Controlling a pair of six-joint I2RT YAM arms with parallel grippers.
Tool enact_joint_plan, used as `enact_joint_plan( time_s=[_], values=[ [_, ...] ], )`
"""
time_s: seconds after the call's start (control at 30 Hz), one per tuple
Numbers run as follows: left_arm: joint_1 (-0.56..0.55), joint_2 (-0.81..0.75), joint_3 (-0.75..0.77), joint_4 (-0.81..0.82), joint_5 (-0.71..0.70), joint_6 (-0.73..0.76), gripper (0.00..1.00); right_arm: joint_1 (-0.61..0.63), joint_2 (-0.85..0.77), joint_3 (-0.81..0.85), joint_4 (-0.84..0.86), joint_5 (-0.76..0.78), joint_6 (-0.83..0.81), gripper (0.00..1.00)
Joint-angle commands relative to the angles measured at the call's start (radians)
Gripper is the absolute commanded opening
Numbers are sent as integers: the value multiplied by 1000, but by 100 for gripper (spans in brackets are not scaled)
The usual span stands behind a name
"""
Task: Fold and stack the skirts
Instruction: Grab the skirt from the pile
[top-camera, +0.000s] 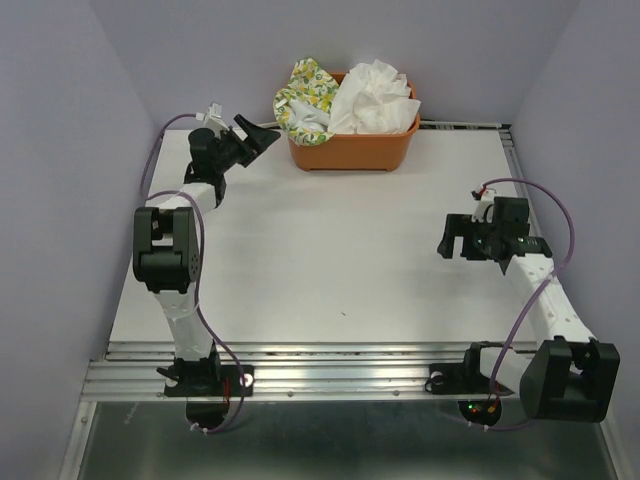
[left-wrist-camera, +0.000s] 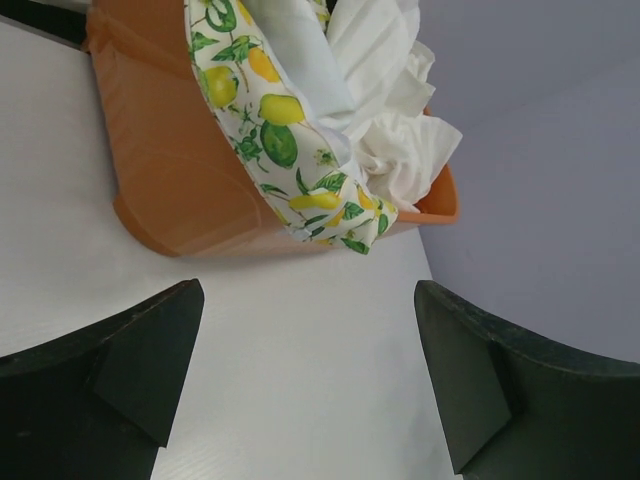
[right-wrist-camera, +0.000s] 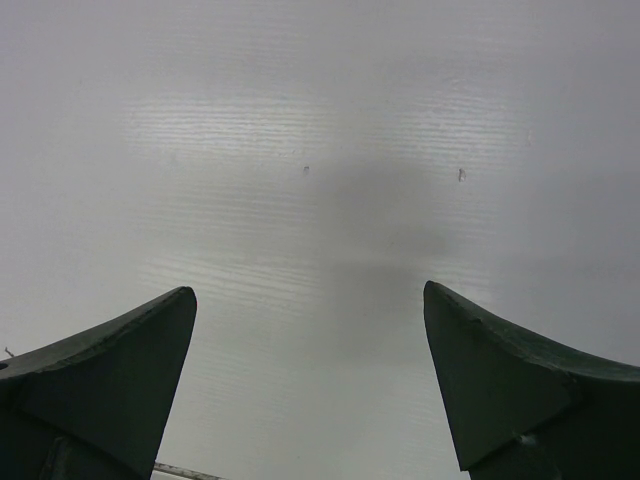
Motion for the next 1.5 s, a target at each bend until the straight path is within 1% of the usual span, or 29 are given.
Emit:
enact_joint_plan(
  time_s=[0.0, 0.03, 0.07, 0.1, 0.27, 0.43, 0.47, 0.57, 0.6, 0.67, 0.77, 0.87, 1.03, 1.17, 1.2, 1.27, 1.3, 1.47],
  values=[
    [-10, 20, 6, 294, 47, -147, 99, -9, 9, 42, 6, -1, -14, 100],
    [-11, 41, 9, 343, 48, -168, 99, -9, 17, 42, 6, -1, -16, 100],
    [-13, 54, 9, 343, 51, -182, 99, -9, 17, 42, 10, -1, -14, 100],
    [-16, 64, 14, 386, 48, -196, 99, -9, 23, 44, 10, -2, -16, 100],
    [-33, 169, 80, 440, 50, -273, 99, -9, 34, 48, 3, 5, -16, 100],
    [-48, 229, 118, 486, 41, -310, 98, -18, 39, 53, -9, 11, -18, 100],
    [-49, 247, 127, 529, 41, -319, 98, -18, 40, 53, -7, 11, -18, 100],
    [-57, 291, 138, 610, 47, -385, 94, -18, 45, 54, -7, 10, -18, 100],
    [-60, 302, 143, 668, 50, -402, 92, -18, 46, 56, -7, 10, -19, 100],
    [-65, 336, 161, 728, 47, -452, 90, -18, 51, 56, -6, 10, -21, 100],
    [-72, 377, 209, 736, 48, -486, 88, -18, 56, 56, -6, 11, -19, 100],
    [-80, 403, 241, 733, 47, -492, 87, -27, 57, 57, -7, 21, -19, 100],
    [-86, 428, 272, 745, 42, -503, 82, -27, 63, 65, -17, 21, -19, 100],
    [-86, 417, 235, 796, 53, -520, 75, -37, 63, 67, -18, 22, -18, 100],
    [-85, 410, 226, 799, 54, -520, 70, -37, 63, 67, -18, 22, -19, 100],
    [-85, 388, 203, 804, 64, -514, 66, -37, 62, 65, -17, 18, -19, 100],
    [-85, 381, 197, 805, 67, -511, 61, -37, 62, 65, -15, 15, -18, 100],
    [-85, 341, 180, 800, 77, -506, 50, -37, 56, 60, -12, 10, -19, 100]
  ],
)
